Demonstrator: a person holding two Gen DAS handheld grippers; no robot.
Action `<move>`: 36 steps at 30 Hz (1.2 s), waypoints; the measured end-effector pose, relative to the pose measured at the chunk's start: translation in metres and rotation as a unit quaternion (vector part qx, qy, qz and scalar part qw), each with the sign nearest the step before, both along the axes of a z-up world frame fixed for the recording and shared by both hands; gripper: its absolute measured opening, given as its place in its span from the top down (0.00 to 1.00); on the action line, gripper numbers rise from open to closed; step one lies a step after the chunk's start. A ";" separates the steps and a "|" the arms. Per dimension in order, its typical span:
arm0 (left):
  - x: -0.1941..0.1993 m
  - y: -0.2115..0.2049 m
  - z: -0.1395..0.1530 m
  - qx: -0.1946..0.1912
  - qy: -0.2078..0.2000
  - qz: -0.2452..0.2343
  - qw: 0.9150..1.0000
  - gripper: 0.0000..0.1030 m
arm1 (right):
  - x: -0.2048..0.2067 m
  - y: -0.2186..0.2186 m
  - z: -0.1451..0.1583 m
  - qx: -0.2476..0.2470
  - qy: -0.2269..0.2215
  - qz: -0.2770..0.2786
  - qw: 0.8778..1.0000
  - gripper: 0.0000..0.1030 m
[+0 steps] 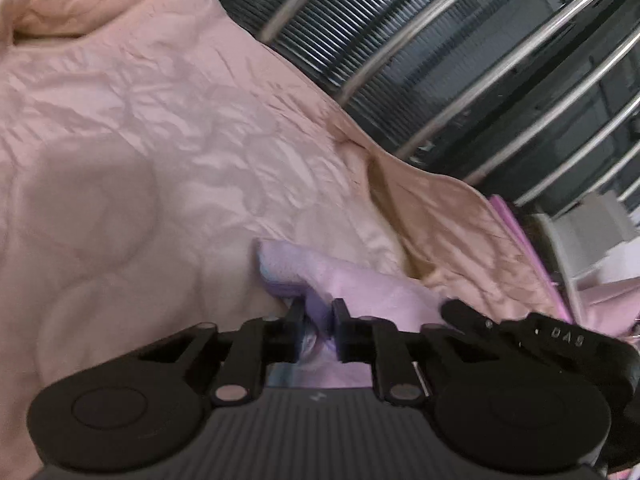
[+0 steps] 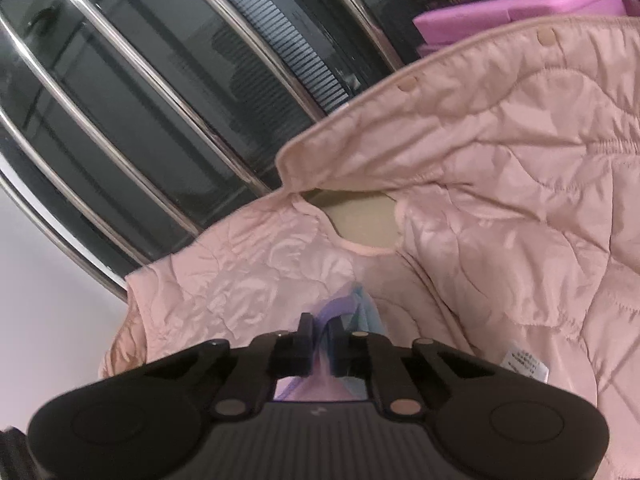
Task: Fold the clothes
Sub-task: 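Reach both grippers to the folded pink garment and close on its edge, then lift the pink garment high with both grippers, letting it unfold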
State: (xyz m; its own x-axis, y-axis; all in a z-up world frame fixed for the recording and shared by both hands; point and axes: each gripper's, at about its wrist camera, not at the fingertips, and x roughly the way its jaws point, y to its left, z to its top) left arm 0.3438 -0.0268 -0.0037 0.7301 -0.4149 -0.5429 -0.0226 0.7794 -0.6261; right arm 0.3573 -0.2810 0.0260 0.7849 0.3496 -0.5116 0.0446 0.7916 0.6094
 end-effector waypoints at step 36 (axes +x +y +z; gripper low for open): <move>-0.055 0.000 0.103 0.002 -0.193 -0.038 0.980 0.97 | -0.042 0.074 0.037 -0.369 -0.150 0.085 0.913 0.24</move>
State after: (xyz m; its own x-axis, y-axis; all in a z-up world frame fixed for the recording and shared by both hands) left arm 0.2893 -0.0270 0.0997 0.8488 -0.4744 -0.2334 0.2737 0.7720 -0.5737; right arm 0.3150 -0.2070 0.0630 0.8951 0.1259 -0.4278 -0.1977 0.9719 -0.1277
